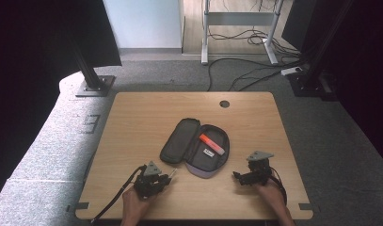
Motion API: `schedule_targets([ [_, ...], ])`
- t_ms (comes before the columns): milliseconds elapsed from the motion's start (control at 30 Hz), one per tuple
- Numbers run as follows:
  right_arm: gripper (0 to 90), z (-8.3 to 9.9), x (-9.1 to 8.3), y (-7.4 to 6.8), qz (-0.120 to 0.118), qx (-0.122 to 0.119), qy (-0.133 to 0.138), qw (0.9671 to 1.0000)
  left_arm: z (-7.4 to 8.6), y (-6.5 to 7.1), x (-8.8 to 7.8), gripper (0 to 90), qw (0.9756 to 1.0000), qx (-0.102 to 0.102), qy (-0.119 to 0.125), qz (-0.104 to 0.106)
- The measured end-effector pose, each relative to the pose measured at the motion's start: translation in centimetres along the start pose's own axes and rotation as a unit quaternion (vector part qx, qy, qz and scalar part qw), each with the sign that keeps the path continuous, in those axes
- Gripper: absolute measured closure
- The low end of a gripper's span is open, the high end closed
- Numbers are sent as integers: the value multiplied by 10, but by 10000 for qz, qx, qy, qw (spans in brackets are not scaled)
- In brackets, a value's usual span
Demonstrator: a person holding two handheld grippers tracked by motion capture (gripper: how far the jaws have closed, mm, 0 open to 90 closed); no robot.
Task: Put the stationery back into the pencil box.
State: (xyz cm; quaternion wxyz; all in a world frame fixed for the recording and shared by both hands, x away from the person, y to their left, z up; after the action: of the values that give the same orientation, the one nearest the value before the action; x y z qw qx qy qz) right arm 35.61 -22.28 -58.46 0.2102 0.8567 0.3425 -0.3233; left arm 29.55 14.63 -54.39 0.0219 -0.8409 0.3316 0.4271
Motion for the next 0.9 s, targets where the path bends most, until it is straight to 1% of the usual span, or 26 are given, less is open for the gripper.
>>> schedule_targets([
  [200,0,0,0,0,-2,-2,0,10000,-6,3,0,770,10000,58,-1,40],
  [433,0,0,0,0,-2,-1,-1,10000,-11,4,1,770,9999,75,-13,87],
  [567,0,0,0,0,-2,-1,-1,10000,-9,4,7,770,9999,85,-121,90],
  [633,0,0,0,0,-2,-2,0,10000,-8,4,11,770,9998,92,-189,73],
  [733,0,0,0,0,-2,-2,0,10000,-6,2,20,770,9994,125,-309,-29],
  [900,0,0,0,0,-5,-4,-3,10000,-3,0,28,770,9988,209,-411,-163],
])
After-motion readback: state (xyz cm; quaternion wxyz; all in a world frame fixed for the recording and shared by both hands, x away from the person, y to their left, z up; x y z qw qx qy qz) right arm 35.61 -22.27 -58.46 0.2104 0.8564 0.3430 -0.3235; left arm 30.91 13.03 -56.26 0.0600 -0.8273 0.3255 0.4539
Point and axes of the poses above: each handheld gripper's, and its own axes: x roughly forward along the jaws, z roughly out of its underside, y roughly to its right, the point moved 4 cm from there along x, roughly forward along the jaws, and after that the axes turned 12 degrees about -x, right-handed, at the moved point
